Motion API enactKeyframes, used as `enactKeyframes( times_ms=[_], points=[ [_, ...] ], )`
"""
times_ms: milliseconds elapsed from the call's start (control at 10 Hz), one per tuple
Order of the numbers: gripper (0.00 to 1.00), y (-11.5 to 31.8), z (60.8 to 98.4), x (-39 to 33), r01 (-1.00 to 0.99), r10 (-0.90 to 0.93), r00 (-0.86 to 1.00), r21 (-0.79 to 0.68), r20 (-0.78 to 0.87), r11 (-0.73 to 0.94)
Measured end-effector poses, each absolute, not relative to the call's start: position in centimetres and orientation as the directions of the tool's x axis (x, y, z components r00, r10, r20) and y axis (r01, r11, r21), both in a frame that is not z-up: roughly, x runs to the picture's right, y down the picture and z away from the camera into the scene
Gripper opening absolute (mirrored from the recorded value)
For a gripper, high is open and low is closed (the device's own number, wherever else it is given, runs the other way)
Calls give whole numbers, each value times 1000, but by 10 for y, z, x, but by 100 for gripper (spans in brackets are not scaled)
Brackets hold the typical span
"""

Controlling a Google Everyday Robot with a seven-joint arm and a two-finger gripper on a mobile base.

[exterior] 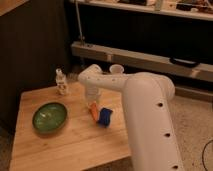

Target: Drag the pepper across the table

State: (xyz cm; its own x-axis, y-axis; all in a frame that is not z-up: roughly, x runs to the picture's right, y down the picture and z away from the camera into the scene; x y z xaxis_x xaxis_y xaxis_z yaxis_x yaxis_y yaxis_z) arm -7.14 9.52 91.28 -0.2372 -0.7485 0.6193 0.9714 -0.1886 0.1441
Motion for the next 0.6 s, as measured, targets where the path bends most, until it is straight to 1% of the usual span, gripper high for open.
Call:
enactKeyframes(
  times_ms=[300,600],
  points=[
    [32,95,912,-71,972,-748,-236,143,620,-188],
    [32,93,917,-52,979,-752,-203,121,627,-163]
  ],
)
